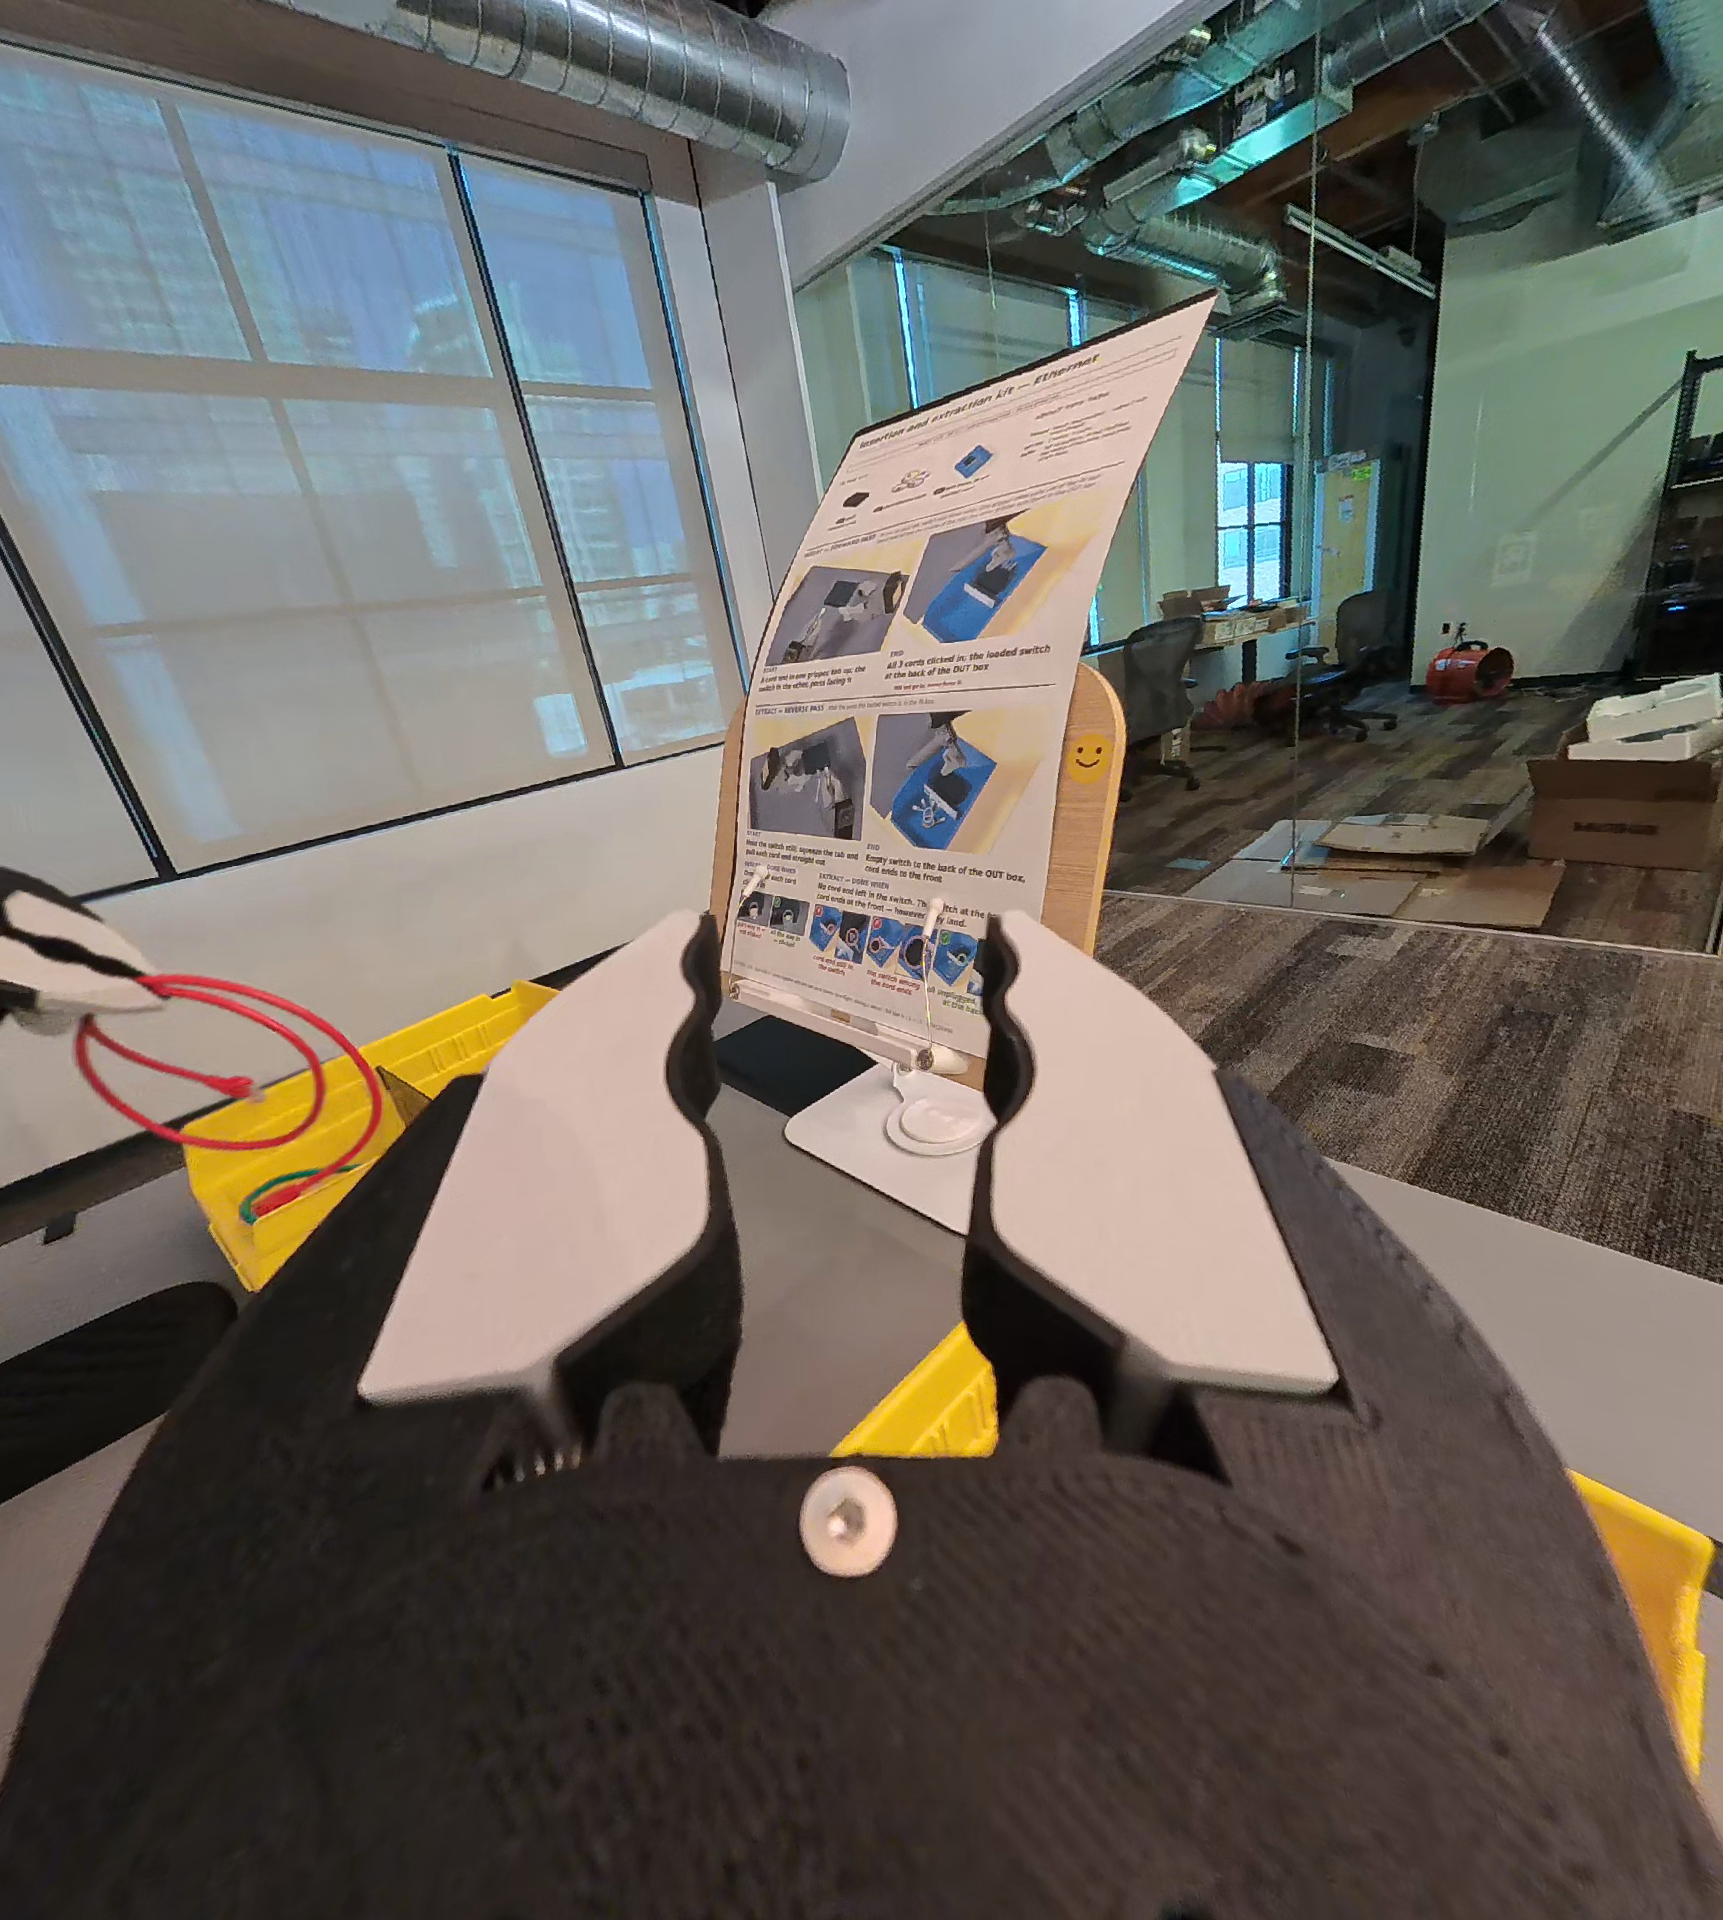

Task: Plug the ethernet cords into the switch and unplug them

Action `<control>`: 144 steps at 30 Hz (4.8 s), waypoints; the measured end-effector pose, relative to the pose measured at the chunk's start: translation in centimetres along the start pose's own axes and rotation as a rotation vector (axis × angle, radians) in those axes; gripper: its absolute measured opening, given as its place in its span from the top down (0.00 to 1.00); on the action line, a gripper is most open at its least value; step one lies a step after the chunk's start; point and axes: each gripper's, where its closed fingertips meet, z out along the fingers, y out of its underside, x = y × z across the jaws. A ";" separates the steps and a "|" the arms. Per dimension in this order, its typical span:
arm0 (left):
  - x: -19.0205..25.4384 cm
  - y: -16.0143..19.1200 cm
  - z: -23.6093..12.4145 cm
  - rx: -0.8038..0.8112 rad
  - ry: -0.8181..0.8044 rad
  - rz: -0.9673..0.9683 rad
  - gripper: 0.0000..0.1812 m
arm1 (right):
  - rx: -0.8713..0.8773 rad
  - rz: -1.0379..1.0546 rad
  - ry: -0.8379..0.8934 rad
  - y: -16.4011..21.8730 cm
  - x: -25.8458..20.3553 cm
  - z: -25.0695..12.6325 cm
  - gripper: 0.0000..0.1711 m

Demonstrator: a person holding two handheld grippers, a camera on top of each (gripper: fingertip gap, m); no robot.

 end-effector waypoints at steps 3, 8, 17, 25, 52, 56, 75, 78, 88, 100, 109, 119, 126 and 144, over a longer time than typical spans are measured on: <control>0.6 -4.1 -2.3 0.032 -0.098 0.102 0.97 | 0.004 -0.003 0.005 -0.1 0.0 -0.1 0.71; 4.0 -11.6 -3.7 0.127 -0.128 0.207 0.97 | -0.002 -0.014 0.006 -0.1 -0.2 0.0 0.71; 12.2 -19.4 2.6 0.212 -0.096 0.373 0.97 | -0.004 -0.015 -0.006 -0.1 -0.5 0.1 0.71; 18.6 -18.1 14.1 0.138 -0.103 0.442 0.97 | 0.012 -0.002 -0.011 -0.4 -0.3 -0.3 0.71; 18.9 -4.3 8.0 0.228 0.120 0.038 0.76 | -0.025 -0.013 -0.001 0.4 -0.1 0.2 0.71; 7.8 3.2 5.9 -0.015 -0.085 -0.009 0.76 | -0.019 -0.010 0.013 0.3 0.2 0.0 0.71; 9.1 11.0 10.9 -0.454 0.727 0.077 0.74 | -0.121 -0.031 0.034 2.7 0.5 1.7 0.71; 8.7 13.0 11.2 -0.580 0.700 0.144 0.76 | -0.137 -0.034 0.032 3.0 0.5 1.9 0.71; 7.7 12.0 10.3 -0.480 0.660 0.174 0.90 | -0.149 -0.035 0.033 3.3 0.5 2.1 0.71; 5.2 9.7 7.1 -0.375 0.533 0.191 0.97 | -0.129 -0.018 0.033 3.0 1.0 1.6 0.71; -0.7 -1.5 2.3 -0.058 0.076 0.050 0.97 | -0.080 -0.003 0.038 1.8 1.3 0.5 0.71; 16.7 -13.4 4.6 0.266 0.016 0.297 0.97 | -0.067 0.003 0.034 1.5 1.2 0.3 0.71; 31.1 -9.2 16.5 0.136 0.245 0.368 0.97 | -0.069 -0.005 0.013 1.5 0.6 0.5 0.71; 3.9 -4.6 10.0 0.003 0.070 0.042 0.80 | -0.078 -0.056 0.027 1.7 -0.1 1.7 0.71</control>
